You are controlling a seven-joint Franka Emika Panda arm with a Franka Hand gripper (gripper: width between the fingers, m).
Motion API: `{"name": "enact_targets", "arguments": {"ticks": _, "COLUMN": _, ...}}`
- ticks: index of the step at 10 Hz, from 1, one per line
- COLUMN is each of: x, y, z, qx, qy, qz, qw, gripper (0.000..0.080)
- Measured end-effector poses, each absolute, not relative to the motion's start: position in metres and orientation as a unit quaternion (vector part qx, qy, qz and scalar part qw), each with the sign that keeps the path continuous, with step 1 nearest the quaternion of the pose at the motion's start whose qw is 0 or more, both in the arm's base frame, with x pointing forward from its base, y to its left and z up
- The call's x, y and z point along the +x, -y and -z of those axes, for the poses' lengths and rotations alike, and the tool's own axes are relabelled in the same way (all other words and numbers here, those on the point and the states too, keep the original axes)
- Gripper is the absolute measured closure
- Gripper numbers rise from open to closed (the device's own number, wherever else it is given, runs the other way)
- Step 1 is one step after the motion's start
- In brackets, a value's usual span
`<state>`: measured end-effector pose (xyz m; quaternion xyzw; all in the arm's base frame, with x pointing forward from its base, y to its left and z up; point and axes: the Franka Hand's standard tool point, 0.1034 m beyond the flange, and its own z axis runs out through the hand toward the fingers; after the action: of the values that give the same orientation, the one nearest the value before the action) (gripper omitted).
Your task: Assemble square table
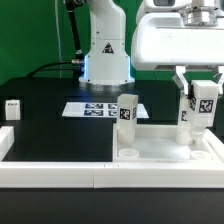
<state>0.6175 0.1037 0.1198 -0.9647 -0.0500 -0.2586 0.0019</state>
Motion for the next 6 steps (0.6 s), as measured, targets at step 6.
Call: {"name": "enact_targets", "arguments": {"ticks": 6, "x": 0.618, "y": -0.111, "z": -0.104, "qx": -0.966, "qy": 0.054, "qz": 0.255, "qw": 0.001, "gripper": 0.0509}}
